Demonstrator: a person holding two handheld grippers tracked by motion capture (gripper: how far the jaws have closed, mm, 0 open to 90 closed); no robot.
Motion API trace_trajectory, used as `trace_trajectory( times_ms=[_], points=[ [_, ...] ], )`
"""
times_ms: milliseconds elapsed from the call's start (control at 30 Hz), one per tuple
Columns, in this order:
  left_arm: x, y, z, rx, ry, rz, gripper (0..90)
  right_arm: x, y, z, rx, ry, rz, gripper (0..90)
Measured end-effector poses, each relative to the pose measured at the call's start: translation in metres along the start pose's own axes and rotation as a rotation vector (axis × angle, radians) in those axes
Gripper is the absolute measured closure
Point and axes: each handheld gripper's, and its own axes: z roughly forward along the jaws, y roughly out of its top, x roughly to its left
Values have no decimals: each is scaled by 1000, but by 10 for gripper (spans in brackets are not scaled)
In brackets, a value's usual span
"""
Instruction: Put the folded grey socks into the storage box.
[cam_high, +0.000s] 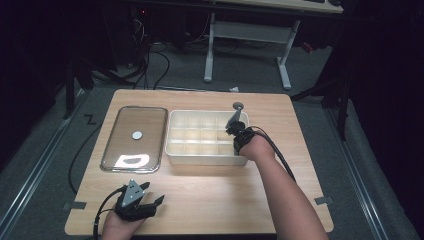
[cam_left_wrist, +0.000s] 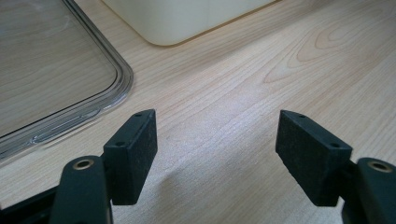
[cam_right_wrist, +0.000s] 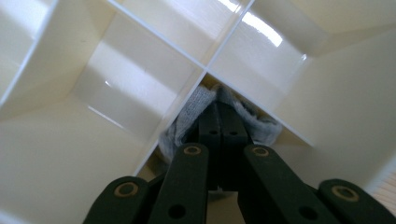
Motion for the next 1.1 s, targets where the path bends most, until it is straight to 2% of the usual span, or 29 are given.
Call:
trace_trajectory(
  times_ms=[67, 333, 700, 733, 833, 967, 1100],
  points=[
    [0, 0, 1, 3, 0, 2, 300, -2, 2, 3, 8, 16, 24, 900],
    [-2, 0, 0, 2, 0, 6, 300, -5, -1, 3, -10, 44, 47, 900],
    [-1, 1, 0, 6, 3, 9, 300, -8, -2, 2, -23, 58, 17, 900],
    [-1, 1, -1, 5, 3, 9, 300, -7, -3, 1, -22, 57, 31, 900],
    [-1, 1, -1, -4, 1, 6, 299, -8, -6, -6, -40, 42, 14, 830],
    [-1, 1, -1, 2, 3, 5, 299, -11, -15, -21, -69, 49, 48, 711],
    [-2, 1, -2, -2, 1, 3, 299, -11, -24, -40, -144, 59, 38, 678]
  ],
)
